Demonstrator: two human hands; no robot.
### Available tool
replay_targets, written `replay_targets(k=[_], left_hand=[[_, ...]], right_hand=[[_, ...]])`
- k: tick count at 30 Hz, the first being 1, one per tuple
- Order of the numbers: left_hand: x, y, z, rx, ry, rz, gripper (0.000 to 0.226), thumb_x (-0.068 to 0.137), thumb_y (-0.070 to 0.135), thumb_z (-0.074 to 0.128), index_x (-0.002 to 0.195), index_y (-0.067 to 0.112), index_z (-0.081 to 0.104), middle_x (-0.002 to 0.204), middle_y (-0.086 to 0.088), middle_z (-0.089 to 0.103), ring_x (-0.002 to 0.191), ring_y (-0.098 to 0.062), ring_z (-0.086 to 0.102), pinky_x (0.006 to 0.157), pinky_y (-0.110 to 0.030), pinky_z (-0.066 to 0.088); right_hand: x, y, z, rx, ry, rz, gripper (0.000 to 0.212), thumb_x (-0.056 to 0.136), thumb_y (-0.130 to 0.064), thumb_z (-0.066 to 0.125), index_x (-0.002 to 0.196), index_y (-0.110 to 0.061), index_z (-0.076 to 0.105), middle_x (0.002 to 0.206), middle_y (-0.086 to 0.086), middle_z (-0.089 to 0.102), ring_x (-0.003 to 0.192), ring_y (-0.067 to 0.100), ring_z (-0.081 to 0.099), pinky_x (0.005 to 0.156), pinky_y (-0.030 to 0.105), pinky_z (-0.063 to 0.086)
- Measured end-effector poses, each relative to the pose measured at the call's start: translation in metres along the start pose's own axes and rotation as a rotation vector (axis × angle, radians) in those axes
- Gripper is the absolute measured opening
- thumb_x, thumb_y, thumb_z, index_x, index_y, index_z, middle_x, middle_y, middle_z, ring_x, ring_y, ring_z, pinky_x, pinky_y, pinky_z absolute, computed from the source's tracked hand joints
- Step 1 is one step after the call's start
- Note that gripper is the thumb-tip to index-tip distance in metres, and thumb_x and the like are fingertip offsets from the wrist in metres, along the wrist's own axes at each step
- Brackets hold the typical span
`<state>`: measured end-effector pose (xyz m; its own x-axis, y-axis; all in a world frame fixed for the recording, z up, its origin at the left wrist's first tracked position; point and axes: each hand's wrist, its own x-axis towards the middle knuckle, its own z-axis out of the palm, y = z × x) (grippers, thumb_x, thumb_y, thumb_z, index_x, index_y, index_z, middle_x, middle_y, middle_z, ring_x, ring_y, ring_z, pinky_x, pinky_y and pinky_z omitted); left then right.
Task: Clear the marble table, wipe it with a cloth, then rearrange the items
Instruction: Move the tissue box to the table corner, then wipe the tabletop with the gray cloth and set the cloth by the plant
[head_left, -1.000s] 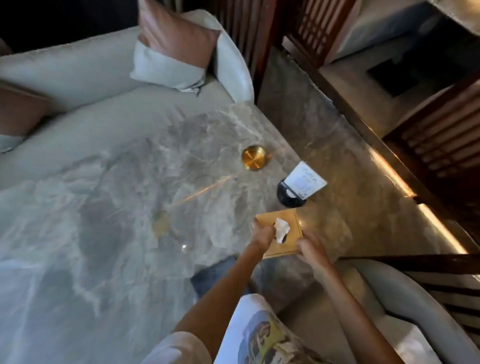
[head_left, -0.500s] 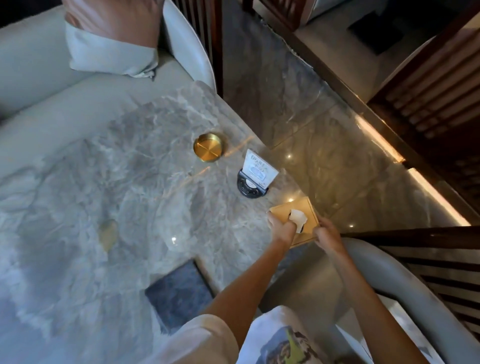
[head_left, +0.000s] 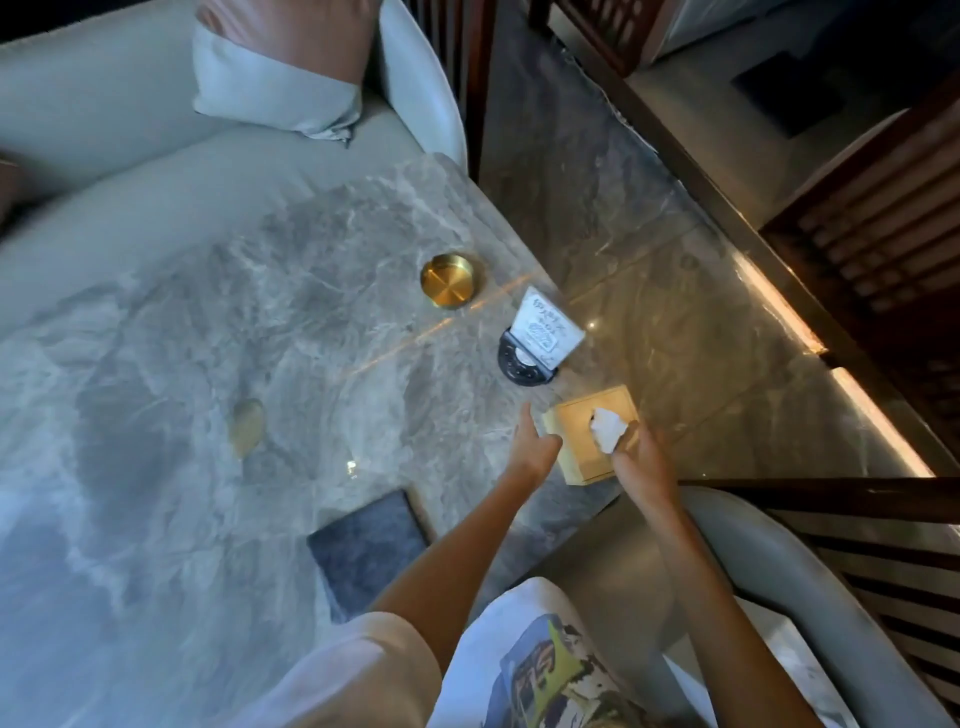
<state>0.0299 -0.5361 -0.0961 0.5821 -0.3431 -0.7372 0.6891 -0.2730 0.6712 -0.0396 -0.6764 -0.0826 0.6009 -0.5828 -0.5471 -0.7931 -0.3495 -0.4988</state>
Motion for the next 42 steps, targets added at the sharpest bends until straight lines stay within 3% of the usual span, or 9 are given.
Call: replay_targets(k=[2,4,8,12,16,21,26,36,42], left_hand=[[-0.005,-0.006,-0.026,-0.002,0.026,-0.024,0.064,0.092,0.003,0.044,0.151,0.014,0.023,0.14,-0.014,0.045,0.118,-0.027,0.054,0.094,-0.037,0.05],[-0.014,-0.011,-0.058,-0.026,0.071,-0.035,0.049,0.093,0.001,0.04,0.142,0.007,0.039,0.117,-0.015,0.057,0.088,-0.022,0.058,0.067,-0.028,0.046],[-0.051,-0.034,-0.138,-0.088,0.214,0.062,0.038,0.089,-0.01,0.034,0.119,0.0,0.056,0.09,-0.007,0.062,0.067,-0.014,0.056,0.055,-0.018,0.043],[-0.104,-0.073,-0.214,-0.126,0.377,0.111,0.032,0.09,-0.013,0.038,0.106,0.005,0.058,0.076,-0.004,0.06,0.067,-0.016,0.056,0.063,-0.022,0.048],[-0.148,-0.115,-0.272,-0.021,0.51,0.079,0.031,0.082,-0.011,0.046,0.102,0.005,0.065,0.085,-0.017,0.068,0.08,-0.025,0.062,0.076,-0.037,0.05],[-0.182,-0.146,-0.307,0.056,0.594,0.005,0.034,0.082,-0.006,0.043,0.103,0.009,0.066,0.084,-0.005,0.069,0.09,-0.034,0.069,0.085,-0.046,0.056],[-0.187,-0.154,-0.316,0.014,0.633,-0.027,0.035,0.082,-0.009,0.041,0.106,0.001,0.064,0.091,-0.019,0.07,0.093,-0.041,0.068,0.087,-0.05,0.055],[-0.159,-0.147,-0.288,0.01,0.602,-0.081,0.035,0.085,-0.008,0.041,0.108,0.0,0.066,0.102,-0.022,0.072,0.1,-0.04,0.067,0.088,-0.049,0.054],[-0.138,-0.147,-0.27,0.077,0.561,-0.25,0.035,0.094,0.011,0.052,0.128,0.003,0.053,0.125,-0.021,0.063,0.117,-0.037,0.06,0.098,-0.042,0.05]], right_hand=[[-0.018,-0.014,0.015,-0.098,0.074,-0.077,0.055,0.085,-0.009,0.057,0.139,-0.008,0.047,0.142,0.017,0.046,0.134,0.035,0.043,0.113,0.047,0.036],[-0.042,-0.031,0.037,-0.068,0.097,-0.15,0.054,0.087,-0.002,0.053,0.14,-0.004,0.049,0.146,0.017,0.048,0.138,0.033,0.043,0.116,0.043,0.033],[-0.088,-0.063,0.086,-0.08,0.037,-0.306,0.043,0.087,0.001,0.052,0.128,-0.008,0.061,0.133,0.011,0.063,0.126,0.029,0.055,0.107,0.038,0.042],[-0.124,-0.087,0.144,-0.19,-0.158,-0.351,0.029,0.093,-0.008,0.053,0.118,-0.012,0.068,0.121,0.011,0.071,0.116,0.031,0.064,0.099,0.044,0.05],[-0.152,-0.109,0.195,-0.284,-0.32,-0.379,0.023,0.095,-0.023,0.055,0.108,-0.016,0.073,0.112,0.007,0.075,0.109,0.029,0.067,0.092,0.037,0.052],[-0.17,-0.123,0.225,-0.356,-0.345,-0.375,0.023,0.093,-0.031,0.054,0.106,-0.023,0.072,0.113,0.003,0.074,0.111,0.028,0.065,0.092,0.034,0.049],[-0.169,-0.125,0.229,-0.369,-0.355,-0.376,0.023,0.094,-0.031,0.055,0.108,-0.023,0.071,0.116,0.003,0.073,0.113,0.028,0.064,0.094,0.034,0.048],[-0.144,-0.11,0.22,-0.344,-0.417,-0.336,0.027,0.095,-0.032,0.054,0.113,-0.019,0.07,0.117,0.006,0.072,0.112,0.027,0.065,0.098,0.04,0.05],[-0.138,-0.103,0.231,-0.368,-0.547,-0.258,0.043,0.099,-0.031,0.049,0.133,-0.007,0.057,0.135,0.014,0.062,0.126,0.031,0.056,0.109,0.042,0.042]])
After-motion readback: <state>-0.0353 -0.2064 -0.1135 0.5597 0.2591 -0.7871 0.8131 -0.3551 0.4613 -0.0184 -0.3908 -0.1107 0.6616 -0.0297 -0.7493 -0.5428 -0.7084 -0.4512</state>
